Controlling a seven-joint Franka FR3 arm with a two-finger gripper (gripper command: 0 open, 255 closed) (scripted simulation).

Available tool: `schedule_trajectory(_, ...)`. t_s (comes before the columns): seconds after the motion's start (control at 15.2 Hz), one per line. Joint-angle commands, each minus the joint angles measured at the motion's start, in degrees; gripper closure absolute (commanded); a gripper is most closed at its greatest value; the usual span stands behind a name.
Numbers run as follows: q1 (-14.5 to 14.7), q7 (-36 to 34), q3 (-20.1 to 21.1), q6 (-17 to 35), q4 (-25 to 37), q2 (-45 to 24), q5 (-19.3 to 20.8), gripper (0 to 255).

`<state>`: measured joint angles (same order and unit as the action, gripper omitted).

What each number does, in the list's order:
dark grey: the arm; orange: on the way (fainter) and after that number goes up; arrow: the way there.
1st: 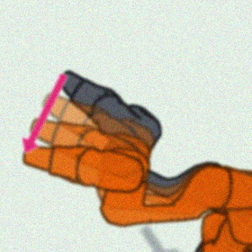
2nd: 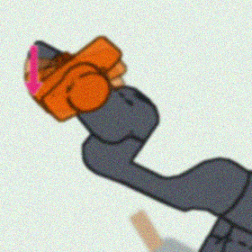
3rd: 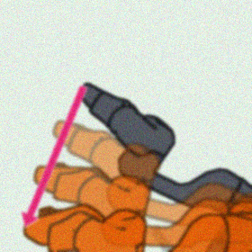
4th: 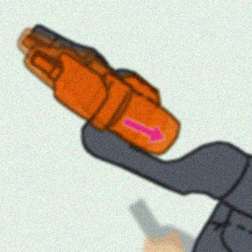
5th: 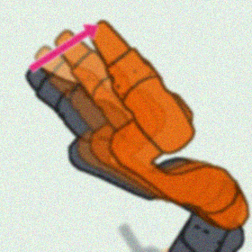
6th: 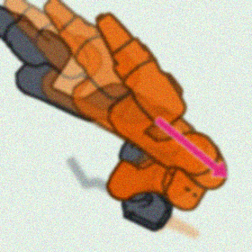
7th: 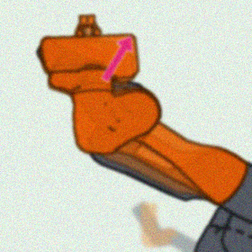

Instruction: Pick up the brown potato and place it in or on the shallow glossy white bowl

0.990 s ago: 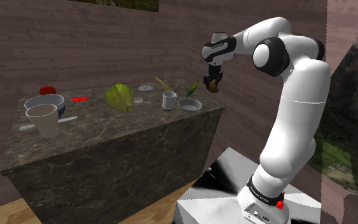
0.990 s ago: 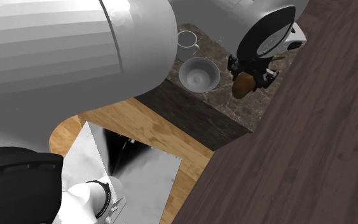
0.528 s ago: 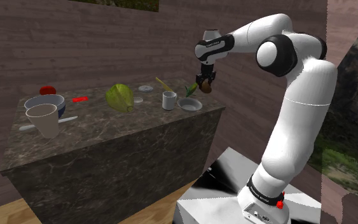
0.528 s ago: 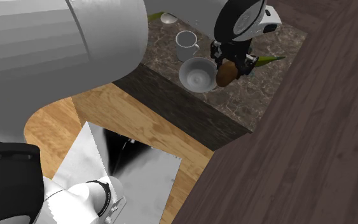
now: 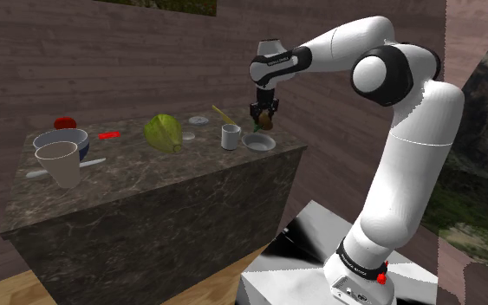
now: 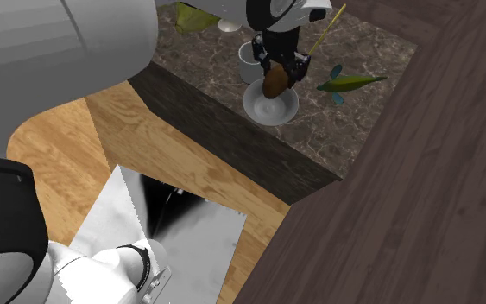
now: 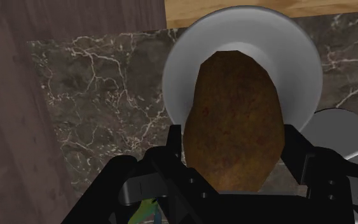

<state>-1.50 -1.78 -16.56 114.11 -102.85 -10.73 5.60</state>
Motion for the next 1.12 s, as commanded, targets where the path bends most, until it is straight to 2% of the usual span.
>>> schedule_trajectory(0.0,0.3,-0.7,0.2,1.1,-1.1,-0.1,0.1,255)
schedule_trajectory(0.73,0.0,-1.1,0.3,9.1,-6.0,-3.2,-0.5,255)
schedule_trajectory(1.06,0.0,-1.1,0.3,9.1,-6.0,-3.2,-0.5,255)
